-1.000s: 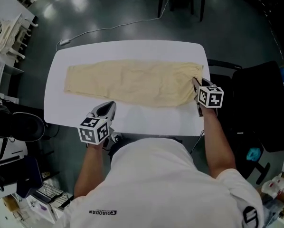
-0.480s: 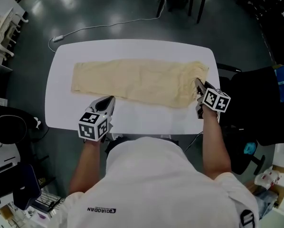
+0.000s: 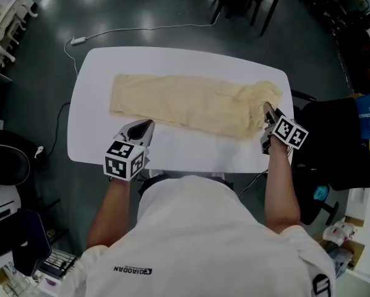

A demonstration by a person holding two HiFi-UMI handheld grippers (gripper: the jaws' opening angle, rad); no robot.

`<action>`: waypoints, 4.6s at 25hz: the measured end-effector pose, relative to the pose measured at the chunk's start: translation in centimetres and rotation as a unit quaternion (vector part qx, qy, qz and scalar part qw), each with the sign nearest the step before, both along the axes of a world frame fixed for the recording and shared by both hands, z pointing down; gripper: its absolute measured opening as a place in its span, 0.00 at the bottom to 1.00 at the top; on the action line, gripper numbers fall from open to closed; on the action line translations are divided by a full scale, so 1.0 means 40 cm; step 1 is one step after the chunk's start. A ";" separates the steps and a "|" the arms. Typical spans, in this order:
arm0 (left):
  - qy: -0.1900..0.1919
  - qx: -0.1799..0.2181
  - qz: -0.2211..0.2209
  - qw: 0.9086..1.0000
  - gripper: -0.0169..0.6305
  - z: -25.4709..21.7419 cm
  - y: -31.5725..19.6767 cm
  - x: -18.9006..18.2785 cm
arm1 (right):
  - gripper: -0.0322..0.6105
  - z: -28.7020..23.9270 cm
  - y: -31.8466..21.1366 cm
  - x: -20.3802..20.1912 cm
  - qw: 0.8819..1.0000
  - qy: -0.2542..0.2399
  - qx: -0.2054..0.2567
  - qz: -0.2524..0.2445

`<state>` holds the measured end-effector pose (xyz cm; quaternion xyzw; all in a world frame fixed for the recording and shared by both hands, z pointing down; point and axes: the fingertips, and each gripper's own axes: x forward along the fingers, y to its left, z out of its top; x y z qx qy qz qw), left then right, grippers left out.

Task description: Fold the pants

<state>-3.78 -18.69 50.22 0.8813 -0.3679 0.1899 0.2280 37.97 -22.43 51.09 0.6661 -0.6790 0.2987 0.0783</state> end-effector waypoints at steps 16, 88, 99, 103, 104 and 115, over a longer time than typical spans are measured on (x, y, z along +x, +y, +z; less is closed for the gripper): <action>-0.032 -0.011 -0.005 0.999 0.07 0.021 0.074 -0.082 | 0.19 -0.054 0.027 -0.078 0.999 -0.026 0.042 0.001; 0.006 -0.020 -0.007 1.000 0.07 0.087 -0.165 -0.771 | 0.19 -0.088 -0.282 -1.264 0.985 0.034 0.017 -0.168; 0.009 -0.031 -0.042 0.999 0.07 0.119 -0.168 -0.869 | 0.19 0.092 -0.358 -1.420 0.979 0.055 -0.048 -0.191; 0.005 -0.038 -0.053 0.998 0.07 0.135 -0.166 -0.895 | 0.20 0.166 -0.372 -1.458 0.974 0.073 -0.078 -0.198; 0.005 -0.041 -0.056 0.998 0.07 0.140 -0.167 -0.898 | 0.20 0.185 -0.378 -1.464 0.974 0.075 -0.083 -0.199; 0.004 -0.059 -0.055 0.997 0.07 0.150 -0.172 -0.894 | 0.31 0.239 -0.401 -1.524 0.972 0.008 -0.086 -0.219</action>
